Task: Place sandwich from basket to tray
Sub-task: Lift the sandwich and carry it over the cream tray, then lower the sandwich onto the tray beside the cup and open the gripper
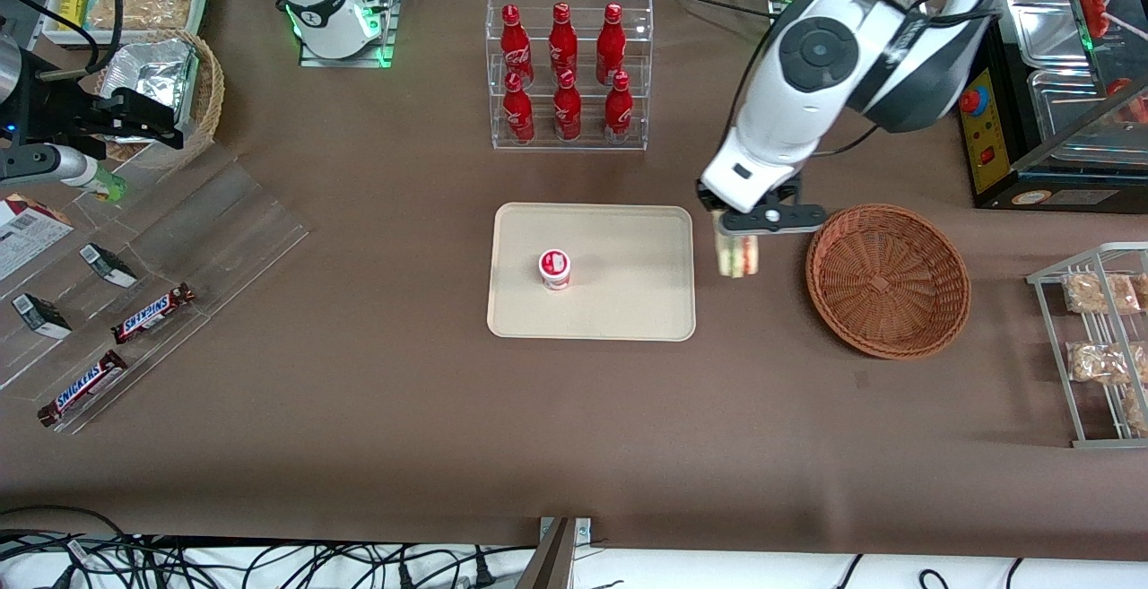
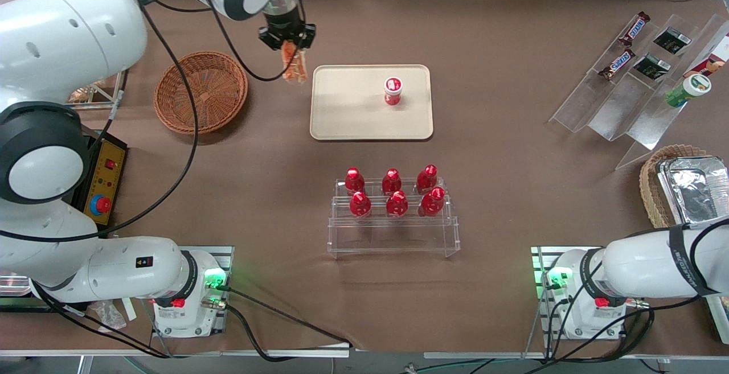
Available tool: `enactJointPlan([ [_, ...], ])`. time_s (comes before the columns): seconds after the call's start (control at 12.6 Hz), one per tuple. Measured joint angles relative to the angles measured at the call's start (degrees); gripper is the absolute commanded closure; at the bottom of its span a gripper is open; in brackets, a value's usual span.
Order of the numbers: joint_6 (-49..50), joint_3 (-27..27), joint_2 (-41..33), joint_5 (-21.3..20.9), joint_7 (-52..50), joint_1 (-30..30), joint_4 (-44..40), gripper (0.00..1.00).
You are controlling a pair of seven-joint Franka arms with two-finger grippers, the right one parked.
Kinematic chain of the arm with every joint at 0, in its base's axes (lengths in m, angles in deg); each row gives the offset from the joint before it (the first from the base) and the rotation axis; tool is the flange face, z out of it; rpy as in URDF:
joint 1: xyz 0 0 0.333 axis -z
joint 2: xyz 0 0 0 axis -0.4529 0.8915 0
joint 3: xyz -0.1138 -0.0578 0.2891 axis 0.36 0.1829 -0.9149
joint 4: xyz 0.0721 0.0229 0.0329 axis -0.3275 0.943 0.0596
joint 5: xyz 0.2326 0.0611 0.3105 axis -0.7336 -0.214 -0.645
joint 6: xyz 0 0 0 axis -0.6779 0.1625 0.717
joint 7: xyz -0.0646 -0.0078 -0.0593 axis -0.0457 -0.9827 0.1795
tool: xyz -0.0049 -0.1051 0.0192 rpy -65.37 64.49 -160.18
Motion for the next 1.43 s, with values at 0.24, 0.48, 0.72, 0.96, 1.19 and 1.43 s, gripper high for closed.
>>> enactJointPlan([
  [0.24,-3.66,0.09,5.05,-0.56,0.0,3.23,-0.07,1.0],
  [0.48,-5.4,-0.03,8.86,-3.19,0.11,3.01,-0.2,1.0],
  [0.72,-7.64,-0.04,12.92,-5.86,0.1,3.32,-0.28,1.0],
  [0.96,-9.03,-0.07,16.56,-9.2,-0.77,4.16,-0.39,1.0],
  [1.19,-11.51,-0.09,20.78,-16.15,-6.2,5.09,-0.5,1.0],
  [1.43,-12.8,-0.46,23.87,-17.77,-8.94,5.92,-0.63,1.0],
])
